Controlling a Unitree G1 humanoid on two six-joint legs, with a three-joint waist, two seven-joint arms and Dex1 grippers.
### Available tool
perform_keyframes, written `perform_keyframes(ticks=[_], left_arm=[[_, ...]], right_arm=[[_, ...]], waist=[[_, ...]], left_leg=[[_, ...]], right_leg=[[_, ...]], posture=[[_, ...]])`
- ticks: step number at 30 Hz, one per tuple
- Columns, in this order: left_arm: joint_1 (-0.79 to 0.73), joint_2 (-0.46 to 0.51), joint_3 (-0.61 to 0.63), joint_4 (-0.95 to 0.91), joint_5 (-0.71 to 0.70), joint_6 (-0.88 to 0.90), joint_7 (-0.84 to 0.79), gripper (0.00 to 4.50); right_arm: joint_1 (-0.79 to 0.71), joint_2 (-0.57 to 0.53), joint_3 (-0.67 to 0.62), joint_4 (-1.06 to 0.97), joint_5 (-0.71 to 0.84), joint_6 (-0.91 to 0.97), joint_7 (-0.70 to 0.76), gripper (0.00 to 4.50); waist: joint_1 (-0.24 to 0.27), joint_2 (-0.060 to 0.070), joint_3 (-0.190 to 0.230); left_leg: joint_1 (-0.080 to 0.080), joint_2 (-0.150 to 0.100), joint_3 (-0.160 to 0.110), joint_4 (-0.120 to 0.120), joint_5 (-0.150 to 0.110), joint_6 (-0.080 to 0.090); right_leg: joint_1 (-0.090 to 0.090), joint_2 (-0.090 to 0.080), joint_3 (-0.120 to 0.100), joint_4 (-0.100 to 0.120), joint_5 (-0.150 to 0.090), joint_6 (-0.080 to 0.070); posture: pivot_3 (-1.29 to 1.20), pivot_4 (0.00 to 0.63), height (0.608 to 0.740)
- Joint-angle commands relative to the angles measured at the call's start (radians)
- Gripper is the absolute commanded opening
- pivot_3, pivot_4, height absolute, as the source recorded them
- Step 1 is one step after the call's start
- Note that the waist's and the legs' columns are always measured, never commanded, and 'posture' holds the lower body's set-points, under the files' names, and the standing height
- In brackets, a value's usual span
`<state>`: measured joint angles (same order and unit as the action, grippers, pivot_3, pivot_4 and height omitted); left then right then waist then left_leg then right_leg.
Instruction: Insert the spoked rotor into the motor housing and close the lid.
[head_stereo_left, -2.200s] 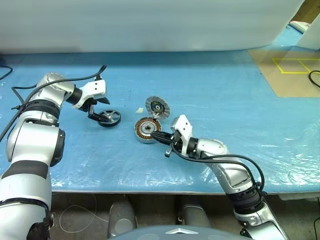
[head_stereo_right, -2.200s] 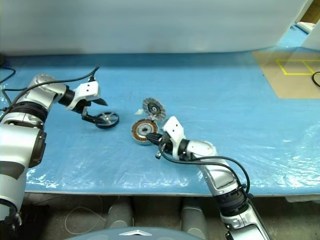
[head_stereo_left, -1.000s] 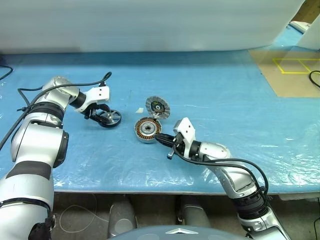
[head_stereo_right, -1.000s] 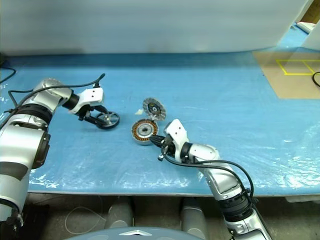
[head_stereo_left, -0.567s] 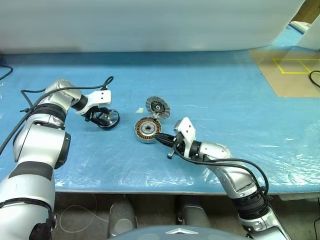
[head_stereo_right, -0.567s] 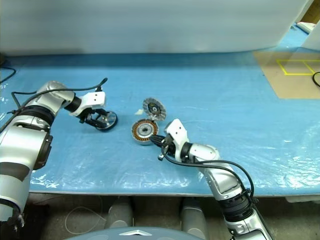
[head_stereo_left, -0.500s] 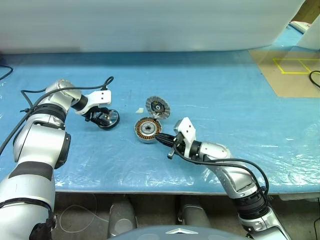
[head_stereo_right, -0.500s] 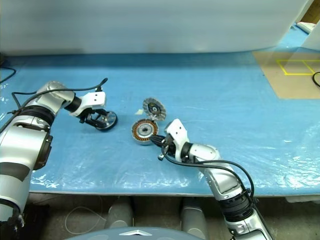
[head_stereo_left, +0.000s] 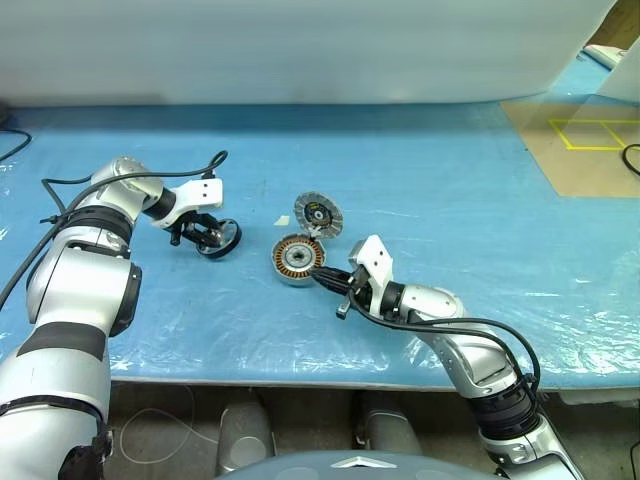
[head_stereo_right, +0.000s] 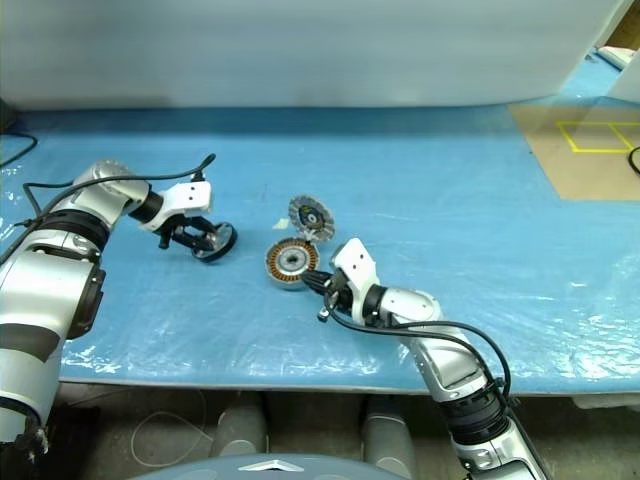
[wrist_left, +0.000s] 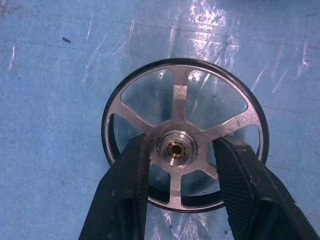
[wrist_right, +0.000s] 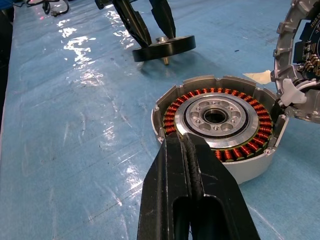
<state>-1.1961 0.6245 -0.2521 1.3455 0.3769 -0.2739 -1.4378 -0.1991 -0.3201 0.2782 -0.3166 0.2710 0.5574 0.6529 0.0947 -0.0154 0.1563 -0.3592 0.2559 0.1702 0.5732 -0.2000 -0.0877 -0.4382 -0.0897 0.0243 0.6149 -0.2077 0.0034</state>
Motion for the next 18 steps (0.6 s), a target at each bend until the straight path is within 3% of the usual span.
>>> perform_keyframes(ticks=[1,18], left_arm=[[-0.037,0.006,0.030,-0.012,-0.035,-0.015,-0.040,1.60],[-0.095,-0.037,0.118,-0.029,-0.152,0.023,-0.172,1.60]], right_arm=[[-0.023,0.001,-0.013,-0.020,0.022,-0.009,0.013,0.00],[-0.022,-0.088,-0.090,0.056,0.019,-0.061,0.072,0.00]], waist=[[0.000,0.000,0.000],[0.002,-0.001,0.000]], left_leg=[[0.000,0.000,0.000,0.000,0.000,0.000],[-0.002,0.000,0.000,-0.001,-0.001,-0.001]], right_leg=[[0.000,0.000,0.000,0.000,0.000,0.001],[0.000,0.000,0.000,-0.003,0.002,0.003]], posture=[[0.00,0.150,0.740],[0.00,0.150,0.740]])
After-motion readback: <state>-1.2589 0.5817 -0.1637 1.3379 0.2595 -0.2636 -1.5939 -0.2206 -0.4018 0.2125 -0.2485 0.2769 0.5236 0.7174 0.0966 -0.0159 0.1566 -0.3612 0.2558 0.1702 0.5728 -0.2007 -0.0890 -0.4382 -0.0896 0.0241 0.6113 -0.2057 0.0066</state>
